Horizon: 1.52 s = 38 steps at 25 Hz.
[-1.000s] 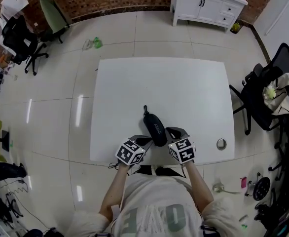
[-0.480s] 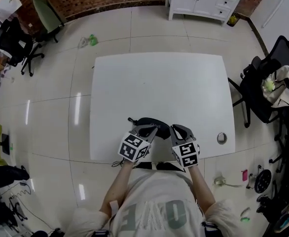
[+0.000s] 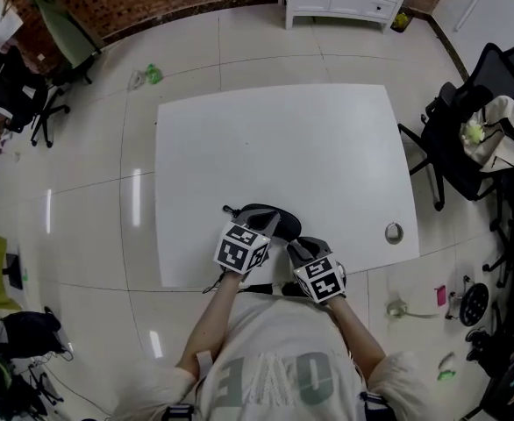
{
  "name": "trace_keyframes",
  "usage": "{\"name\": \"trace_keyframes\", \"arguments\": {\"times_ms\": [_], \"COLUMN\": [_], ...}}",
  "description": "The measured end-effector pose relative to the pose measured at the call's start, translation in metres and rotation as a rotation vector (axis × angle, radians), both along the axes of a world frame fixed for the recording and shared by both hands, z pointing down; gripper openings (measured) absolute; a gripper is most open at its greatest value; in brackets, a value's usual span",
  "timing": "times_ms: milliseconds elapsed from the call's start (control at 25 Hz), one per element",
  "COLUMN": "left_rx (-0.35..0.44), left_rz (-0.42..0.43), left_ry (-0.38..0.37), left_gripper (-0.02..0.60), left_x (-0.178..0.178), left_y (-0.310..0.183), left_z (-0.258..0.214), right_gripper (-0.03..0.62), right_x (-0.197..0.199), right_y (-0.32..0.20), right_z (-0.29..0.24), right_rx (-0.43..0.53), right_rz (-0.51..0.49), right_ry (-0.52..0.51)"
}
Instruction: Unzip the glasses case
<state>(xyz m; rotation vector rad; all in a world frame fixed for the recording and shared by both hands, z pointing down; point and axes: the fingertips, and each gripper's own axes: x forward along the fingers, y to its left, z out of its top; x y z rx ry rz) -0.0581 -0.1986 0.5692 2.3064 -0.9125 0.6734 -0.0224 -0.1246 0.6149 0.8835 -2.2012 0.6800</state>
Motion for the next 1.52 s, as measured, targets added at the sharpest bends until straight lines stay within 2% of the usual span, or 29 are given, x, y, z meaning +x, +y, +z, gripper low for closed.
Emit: {"name": "trace_keyframes", "arguments": {"times_ms": [120, 280, 400, 600, 680, 720, 1080, 1520], "left_rx": [-0.018, -0.022, -0.024, -0.022, -0.021, -0.021, -0.002, -0.019], "left_rz": [-0.024, -0.029, -0.039, -0.048, -0.048, -0.048, -0.05, -0.078], "left_ry": [0.024, 0.03, 0.04, 0.05, 0.053, 0.054, 0.031, 0.073], "left_gripper": [0.003, 0.003, 0.003, 0.003, 0.003, 0.003, 0.003, 0.003], "left_x": [0.0, 0.001, 0.0, 0.001, 0.001, 0.001, -0.001, 0.005], "left_y": [-0.002, -0.002, -0.002, -0.002, -0.001, -0.001, -0.002, -0.001], "left_z": [0.0, 0.001, 0.001, 0.001, 0.002, 0.002, 0.004, 0.004], "right_gripper": [0.078, 0.078, 0.078, 0.077, 0.01, 0.003, 0.0, 0.0], "right_x": [-0.003, -0.001, -0.005, -0.005, -0.006, -0.007, 0.005, 0.036], "right_y": [0.002, -0.006, -0.005, -0.005, -0.005, -0.004, -0.002, -0.032], "right_z": [0.005, 0.01, 0.011, 0.013, 0.013, 0.013, 0.01, 0.014], "right_rx": [-0.038, 0.002, -0.029, -0.028, -0.018, -0.009, -0.003, 0.024], "right_rz": [0.008, 0.019, 0.051, 0.074, 0.064, 0.054, 0.036, 0.068], "right_ry": [0.019, 0.109, 0.094, 0.077, 0.075, 0.082, 0.115, 0.13]}}
